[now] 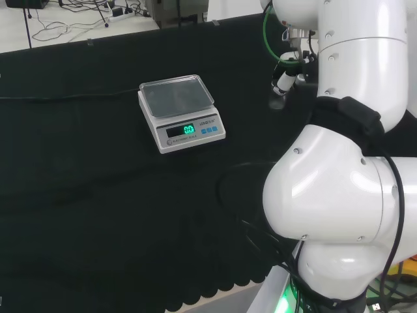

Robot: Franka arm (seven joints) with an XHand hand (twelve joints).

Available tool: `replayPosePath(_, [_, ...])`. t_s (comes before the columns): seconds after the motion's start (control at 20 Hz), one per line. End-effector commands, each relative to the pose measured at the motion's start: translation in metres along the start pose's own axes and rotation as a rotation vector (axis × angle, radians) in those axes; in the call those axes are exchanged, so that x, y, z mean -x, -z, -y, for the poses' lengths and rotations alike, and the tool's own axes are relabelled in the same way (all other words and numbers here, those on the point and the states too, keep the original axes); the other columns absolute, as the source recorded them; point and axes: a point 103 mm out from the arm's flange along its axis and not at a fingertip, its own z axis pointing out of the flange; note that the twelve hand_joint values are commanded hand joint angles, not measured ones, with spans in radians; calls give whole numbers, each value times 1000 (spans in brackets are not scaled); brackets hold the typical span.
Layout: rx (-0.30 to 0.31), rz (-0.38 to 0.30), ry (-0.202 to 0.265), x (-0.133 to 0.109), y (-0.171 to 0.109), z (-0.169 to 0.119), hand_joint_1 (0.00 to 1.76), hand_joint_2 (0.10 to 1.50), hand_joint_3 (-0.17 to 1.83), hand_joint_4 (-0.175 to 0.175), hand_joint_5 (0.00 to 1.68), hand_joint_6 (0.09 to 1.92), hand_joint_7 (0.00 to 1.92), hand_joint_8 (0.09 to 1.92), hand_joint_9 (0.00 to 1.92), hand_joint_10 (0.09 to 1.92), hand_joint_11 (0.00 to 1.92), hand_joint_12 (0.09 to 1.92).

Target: Pick up the beaker.

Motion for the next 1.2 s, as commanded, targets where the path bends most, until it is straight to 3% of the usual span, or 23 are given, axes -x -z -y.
replayPosePath(0.05, [24, 13, 15, -7, 13, 8, 1092, 781, 689, -149, 738, 788, 571, 726, 963, 604, 912, 1032])
replayPosePath(0.2, [35, 18, 19, -8, 19, 12, 1117, 1052, 248, -172, 827, 1134, 660, 759, 1034, 620, 1023, 949])
replayPosePath(0.35, [42, 21, 26, -9, 21, 13, 1131, 1135, 66, -175, 875, 1151, 772, 801, 1085, 670, 1063, 896])
replayPosePath(0.6, [60, 78, 18, -16, 34, 23, 1139, 1143, 29, -175, 899, 1131, 849, 825, 1117, 707, 1080, 867])
replayPosePath(1.0, [3, 145, 23, -29, 67, 39, 1146, 1136, 21, -175, 922, 1102, 910, 834, 1145, 738, 1093, 844])
replayPosePath(1.2, [-5, 138, 39, -32, 77, 46, 1146, 1136, 21, -175, 924, 1100, 923, 835, 1152, 744, 1097, 839])
